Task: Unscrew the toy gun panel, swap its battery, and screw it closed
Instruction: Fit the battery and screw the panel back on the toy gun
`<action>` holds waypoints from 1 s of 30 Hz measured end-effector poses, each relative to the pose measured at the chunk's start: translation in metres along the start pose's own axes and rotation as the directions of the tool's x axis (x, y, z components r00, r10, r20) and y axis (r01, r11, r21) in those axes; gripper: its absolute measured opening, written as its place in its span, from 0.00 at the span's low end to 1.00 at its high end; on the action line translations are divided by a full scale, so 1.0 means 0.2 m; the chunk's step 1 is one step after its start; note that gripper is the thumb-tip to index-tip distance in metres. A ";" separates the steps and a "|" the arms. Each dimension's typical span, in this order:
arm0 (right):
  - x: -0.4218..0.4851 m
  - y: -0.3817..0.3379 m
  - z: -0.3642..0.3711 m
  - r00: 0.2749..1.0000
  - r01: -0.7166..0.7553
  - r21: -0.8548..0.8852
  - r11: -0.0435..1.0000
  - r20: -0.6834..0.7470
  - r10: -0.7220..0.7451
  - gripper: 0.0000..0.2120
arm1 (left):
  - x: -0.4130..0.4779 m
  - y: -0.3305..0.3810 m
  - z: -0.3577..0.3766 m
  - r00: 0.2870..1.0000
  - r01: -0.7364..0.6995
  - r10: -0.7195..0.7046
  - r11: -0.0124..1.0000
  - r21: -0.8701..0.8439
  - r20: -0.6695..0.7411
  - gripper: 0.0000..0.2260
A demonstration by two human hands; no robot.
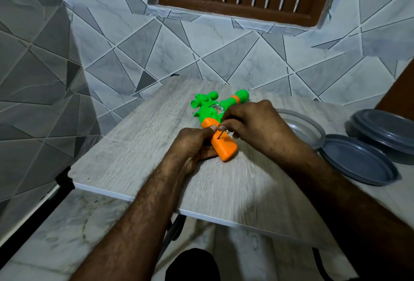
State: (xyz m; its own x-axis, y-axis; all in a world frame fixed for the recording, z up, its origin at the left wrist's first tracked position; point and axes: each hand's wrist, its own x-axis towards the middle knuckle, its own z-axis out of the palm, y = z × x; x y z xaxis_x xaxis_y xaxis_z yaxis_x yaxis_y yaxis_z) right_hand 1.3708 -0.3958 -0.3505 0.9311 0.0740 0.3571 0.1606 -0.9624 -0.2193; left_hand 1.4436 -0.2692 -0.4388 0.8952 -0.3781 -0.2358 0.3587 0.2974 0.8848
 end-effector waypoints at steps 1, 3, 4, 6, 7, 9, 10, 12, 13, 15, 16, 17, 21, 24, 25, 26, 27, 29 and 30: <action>-0.01 0.00 -0.01 0.999 0.017 -0.030 0.999 0.029 -0.016 0.09 | 0.00 0.00 0.00 1.000 0.002 -0.002 1.000 -0.001 0.004 0.16; -0.01 0.00 -0.02 0.998 0.034 -0.056 0.998 0.056 -0.031 0.09 | 0.00 0.00 0.01 1.000 0.000 0.000 1.000 -0.007 -0.005 0.17; -0.01 0.00 -0.02 0.998 0.035 -0.058 0.998 0.057 -0.032 0.08 | -0.01 0.00 0.01 1.000 -0.002 0.002 1.000 -0.009 -0.014 0.17; -0.01 -0.01 -0.02 0.999 0.016 -0.081 0.997 0.047 -0.012 0.08 | 0.00 0.00 0.00 1.000 0.000 0.000 1.000 -0.007 -0.021 0.17; -0.01 -0.02 -0.01 0.999 0.005 -0.117 0.993 0.041 0.000 0.10 | 0.00 0.00 0.01 1.000 0.002 -0.002 1.000 -0.004 -0.020 0.17; -0.01 -0.03 -0.01 0.999 -0.028 -0.194 0.981 0.034 0.035 0.16 | -0.01 0.00 0.01 1.000 0.002 -0.002 1.000 0.002 -0.024 0.17; 0.00 -0.04 -0.01 0.998 -0.044 -0.214 0.976 0.029 0.051 0.19 | -0.01 0.00 0.01 1.000 0.003 -0.003 1.000 0.002 -0.027 0.17; 0.01 -0.05 -0.01 0.999 -0.045 -0.234 0.971 0.012 0.050 0.20 | -0.01 0.00 0.01 1.000 0.005 -0.005 1.000 0.000 -0.028 0.17; 0.02 -0.04 0.00 0.999 -0.034 -0.227 0.973 -0.010 0.033 0.18 | -0.01 0.00 0.01 1.000 0.005 -0.005 1.000 -0.001 -0.028 0.17; 0.01 -0.03 0.02 0.998 -0.004 -0.131 0.991 -0.065 -0.005 0.13 | -0.01 0.00 0.01 1.000 0.006 -0.006 1.000 -0.003 -0.025 0.16; 0.01 -0.03 0.03 0.995 0.004 -0.044 0.999 -0.099 -0.008 0.11 | -0.01 0.00 0.01 1.000 0.006 -0.006 1.000 -0.003 -0.024 0.16; 0.00 -0.03 0.04 0.992 -0.004 0.027 1.000 -0.123 0.007 0.09 | -0.01 0.00 0.01 1.000 0.006 -0.006 1.000 -0.001 -0.022 0.16; -0.01 -0.01 0.02 0.986 -0.083 0.143 0.986 -0.131 0.102 0.09 | -0.01 0.00 0.01 1.000 0.002 -0.002 1.000 -0.002 -0.027 0.17; -0.03 0.01 -0.01 0.997 -0.035 0.053 0.998 -0.071 0.039 0.10 | -0.01 0.00 0.01 1.000 0.005 -0.005 1.000 0.000 -0.022 0.17; -0.03 0.01 -0.02 0.998 -0.017 0.028 0.999 -0.063 0.018 0.10 | -0.01 0.01 0.01 1.000 0.005 -0.005 1.000 0.001 -0.027 0.17; -0.03 0.02 -0.02 0.998 -0.002 0.026 1.000 -0.064 0.004 0.09 | -0.01 0.01 0.01 0.999 0.003 -0.003 1.000 0.001 -0.033 0.17; -0.03 0.02 -0.02 0.998 0.008 0.020 1.000 -0.067 -0.007 0.07 | -0.01 0.01 0.01 0.999 0.001 -0.001 1.000 0.001 -0.037 0.17; -0.02 0.02 -0.01 0.998 0.010 -0.020 1.000 -0.068 -0.011 0.07 | -0.01 0.01 0.01 0.999 0.003 -0.003 1.000 -0.005 -0.034 0.16; -0.01 0.02 -0.01 0.998 0.006 -0.040 0.999 -0.065 -0.008 0.08 | -0.01 0.01 0.02 1.000 0.005 -0.006 1.000 -0.007 -0.031 0.16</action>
State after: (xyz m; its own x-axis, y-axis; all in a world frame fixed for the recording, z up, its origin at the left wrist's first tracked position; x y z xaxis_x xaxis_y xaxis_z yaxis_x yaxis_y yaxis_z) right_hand 1.3689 -0.4005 -0.3507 0.9066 0.0648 0.4171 0.1527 -0.9715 -0.1811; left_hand 1.4417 -0.2708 -0.4359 0.9009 -0.3527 -0.2529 0.3652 0.3010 0.8809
